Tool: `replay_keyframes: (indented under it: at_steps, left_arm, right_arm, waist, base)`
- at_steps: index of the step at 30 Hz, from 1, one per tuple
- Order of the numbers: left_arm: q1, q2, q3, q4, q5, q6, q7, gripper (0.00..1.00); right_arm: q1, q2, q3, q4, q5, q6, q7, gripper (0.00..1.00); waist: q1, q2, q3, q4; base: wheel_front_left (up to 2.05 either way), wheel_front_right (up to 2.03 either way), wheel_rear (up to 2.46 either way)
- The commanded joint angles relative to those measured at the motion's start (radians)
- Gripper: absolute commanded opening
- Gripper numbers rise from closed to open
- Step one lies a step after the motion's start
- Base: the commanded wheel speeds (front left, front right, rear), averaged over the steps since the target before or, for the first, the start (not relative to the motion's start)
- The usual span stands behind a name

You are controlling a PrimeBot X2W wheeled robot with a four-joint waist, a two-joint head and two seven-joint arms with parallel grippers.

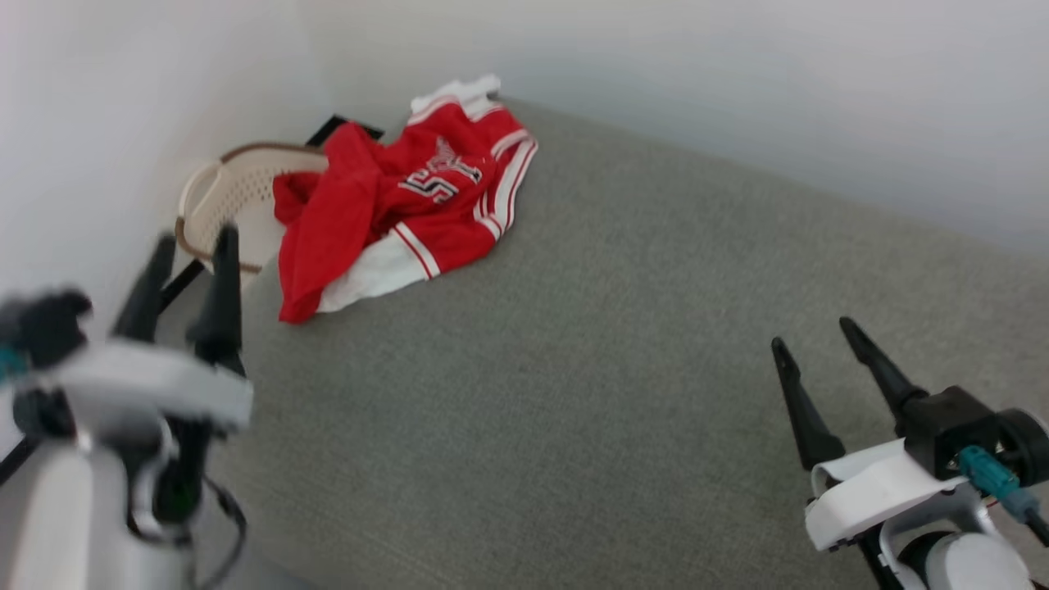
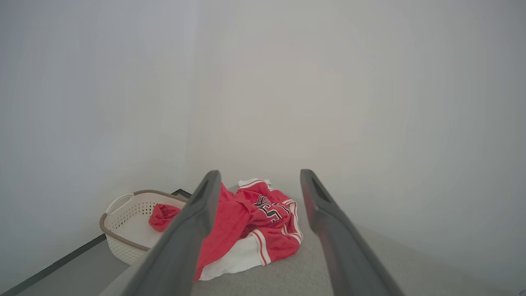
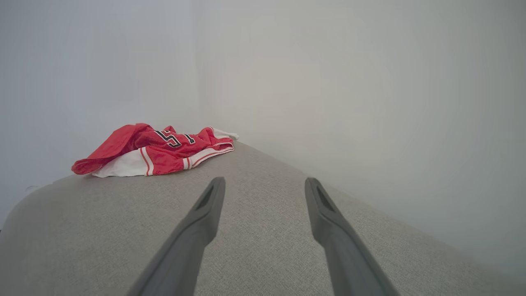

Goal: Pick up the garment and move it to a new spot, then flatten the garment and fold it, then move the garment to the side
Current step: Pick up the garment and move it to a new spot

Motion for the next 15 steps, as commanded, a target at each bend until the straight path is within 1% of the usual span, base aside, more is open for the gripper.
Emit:
replay_keyframes:
  at_steps: [1, 7, 9, 14, 15]
  left_arm:
    - [-0.022, 0.009, 0.000, 0.011, -0.008, -0.004, 0.009, 1.00]
    - [-0.238, 0.061, -0.002, 0.141, -0.065, -0.008, 0.127, 1.00]
    - [-0.310, 0.070, 0.001, 0.197, -0.093, -0.008, 0.168, 1.00]
    - [-0.468, 0.106, -0.029, 0.352, -0.108, -0.012, 0.264, 1.00]
    - [-0.499, 0.121, -0.031, 0.384, -0.106, -0.013, 0.276, 1.00]
  right_arm:
    - [-0.014, -0.004, -0.001, -0.010, -0.006, 0.000, 0.004, 1.00]
    - [-0.043, -0.047, 0.009, -0.092, -0.013, 0.000, 0.060, 1.00]
    - [-0.056, -0.062, 0.009, -0.121, -0.015, 0.000, 0.078, 1.00]
    - [-0.082, -0.102, 0.001, -0.193, -0.013, 0.000, 0.120, 1.00]
    - [-0.090, -0.108, 0.006, -0.208, -0.014, 0.000, 0.131, 1.00]
  waist:
    - [-0.0001, 0.0000, 0.067, 0.009]
    - [-0.0001, 0.0000, 0.184, -0.027]
    - [-0.0001, 0.0000, 0.224, -0.040]
    - [-0.0001, 0.0000, 0.315, -0.069]
    - [-0.0001, 0.0000, 0.335, -0.079]
  base:
    - [0.00, 0.00, 0.00]
    - [0.00, 0.00, 0.00]
    - [0.00, 0.00, 0.00]
    - [0.00, 0.00, 0.00]
    - [0.00, 0.00, 0.00]
